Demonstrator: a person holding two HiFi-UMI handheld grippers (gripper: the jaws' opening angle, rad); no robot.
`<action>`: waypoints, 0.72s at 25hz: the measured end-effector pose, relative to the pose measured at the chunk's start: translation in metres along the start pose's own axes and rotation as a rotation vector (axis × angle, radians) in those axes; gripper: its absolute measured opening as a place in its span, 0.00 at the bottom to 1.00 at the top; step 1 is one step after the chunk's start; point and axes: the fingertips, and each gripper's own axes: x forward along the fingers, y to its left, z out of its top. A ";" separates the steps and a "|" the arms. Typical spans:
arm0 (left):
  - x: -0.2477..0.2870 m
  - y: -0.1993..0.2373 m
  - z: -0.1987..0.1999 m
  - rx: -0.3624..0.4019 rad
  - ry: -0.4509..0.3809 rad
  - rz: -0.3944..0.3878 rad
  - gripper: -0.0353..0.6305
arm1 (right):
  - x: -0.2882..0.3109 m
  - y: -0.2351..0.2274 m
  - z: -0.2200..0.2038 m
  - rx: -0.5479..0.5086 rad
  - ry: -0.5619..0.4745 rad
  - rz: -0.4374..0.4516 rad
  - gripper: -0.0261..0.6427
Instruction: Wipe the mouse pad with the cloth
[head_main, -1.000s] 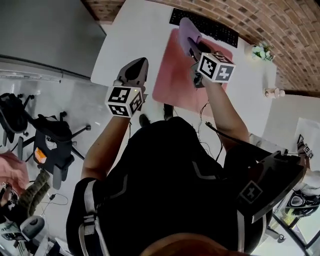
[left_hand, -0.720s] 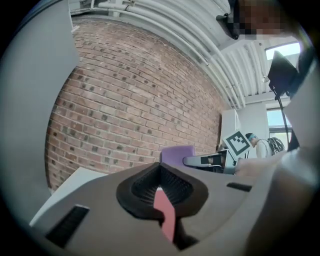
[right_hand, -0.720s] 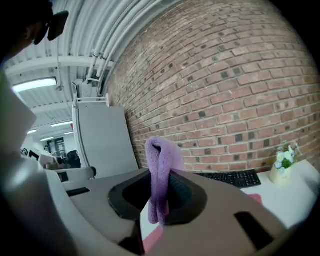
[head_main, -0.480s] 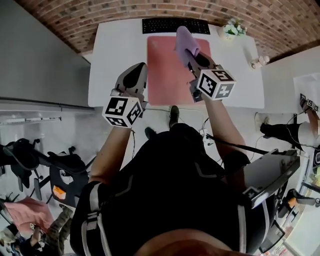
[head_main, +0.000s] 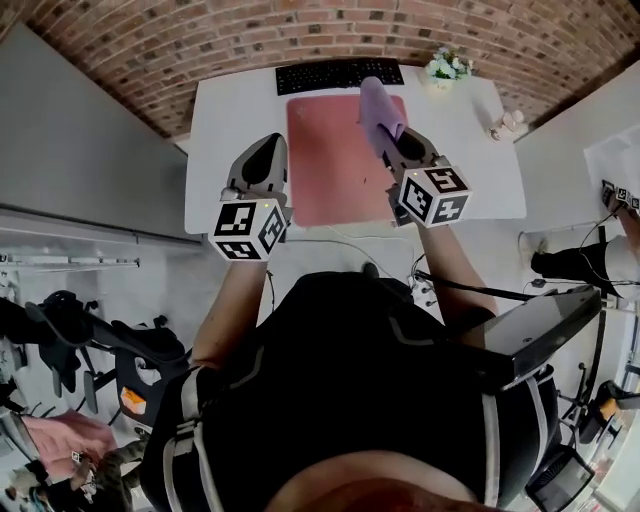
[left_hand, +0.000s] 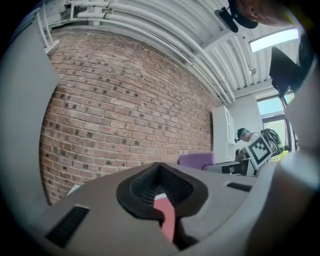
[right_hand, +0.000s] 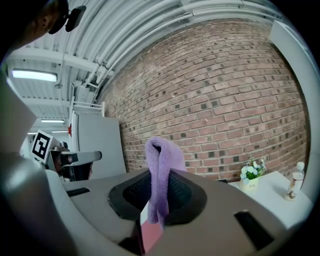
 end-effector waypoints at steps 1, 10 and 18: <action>0.002 -0.003 0.002 -0.002 0.001 0.003 0.06 | -0.003 -0.001 0.001 -0.001 0.001 0.006 0.13; 0.023 -0.037 0.007 0.009 -0.017 0.030 0.06 | -0.020 -0.009 0.018 -0.079 -0.026 0.066 0.13; 0.027 -0.043 0.010 0.003 -0.013 0.045 0.06 | -0.023 -0.017 0.019 -0.087 -0.017 0.078 0.13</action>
